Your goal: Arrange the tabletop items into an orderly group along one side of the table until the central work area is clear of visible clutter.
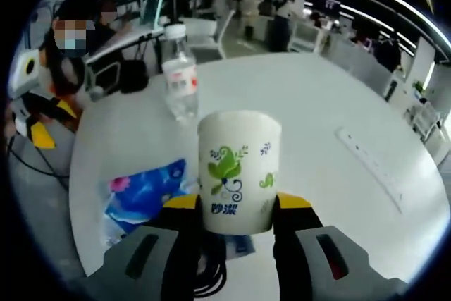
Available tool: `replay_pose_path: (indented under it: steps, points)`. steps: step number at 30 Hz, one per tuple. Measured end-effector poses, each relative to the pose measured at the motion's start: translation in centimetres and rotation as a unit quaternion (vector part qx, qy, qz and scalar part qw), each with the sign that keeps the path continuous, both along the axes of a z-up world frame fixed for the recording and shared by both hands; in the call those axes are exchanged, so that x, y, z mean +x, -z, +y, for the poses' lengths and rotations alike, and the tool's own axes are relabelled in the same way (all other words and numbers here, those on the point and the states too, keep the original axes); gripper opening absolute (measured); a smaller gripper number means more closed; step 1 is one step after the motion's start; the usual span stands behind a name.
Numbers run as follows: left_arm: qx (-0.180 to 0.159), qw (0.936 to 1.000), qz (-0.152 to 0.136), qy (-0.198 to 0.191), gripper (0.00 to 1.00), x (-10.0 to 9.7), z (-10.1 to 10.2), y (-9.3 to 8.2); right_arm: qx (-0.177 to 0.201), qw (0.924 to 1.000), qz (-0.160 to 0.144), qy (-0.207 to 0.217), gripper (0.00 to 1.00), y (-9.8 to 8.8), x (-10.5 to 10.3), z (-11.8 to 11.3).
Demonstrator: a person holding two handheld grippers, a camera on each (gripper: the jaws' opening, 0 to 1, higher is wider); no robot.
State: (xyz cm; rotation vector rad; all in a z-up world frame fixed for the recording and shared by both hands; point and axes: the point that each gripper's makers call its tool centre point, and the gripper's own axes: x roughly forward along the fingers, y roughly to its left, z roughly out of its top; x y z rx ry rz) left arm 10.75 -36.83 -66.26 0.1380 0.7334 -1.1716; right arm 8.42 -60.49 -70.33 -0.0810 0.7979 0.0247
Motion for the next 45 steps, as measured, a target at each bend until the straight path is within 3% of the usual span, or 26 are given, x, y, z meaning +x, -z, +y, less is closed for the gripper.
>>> replay_pose_path:
  steps: [9, 16, 31, 45]
  points:
    - [-0.009, 0.9999, -0.005, 0.013, 0.42, -0.8, -1.1, -0.8, -0.002, 0.9997, -0.024, 0.005, 0.38, -2.2, -0.6, 0.2]
    - [-0.021, 0.9996, -0.009, 0.019, 0.42, -0.7, -2.3, -1.7, -0.015, 0.9993, -0.034, -0.007, 0.38, -3.5, -1.5, 1.6]
    - [-0.035, 0.9982, -0.02, 0.046, 0.42, -0.8, -4.5, -3.2, -0.01, 0.9987, -0.051, -0.003, 0.38, -3.9, -3.8, 4.1]
    - [-0.048, 0.9965, 0.006, 0.068, 0.42, -1.4, -5.7, -3.4, -0.013, 0.9968, -0.067, -0.042, 0.38, -5.0, -4.9, 8.1]
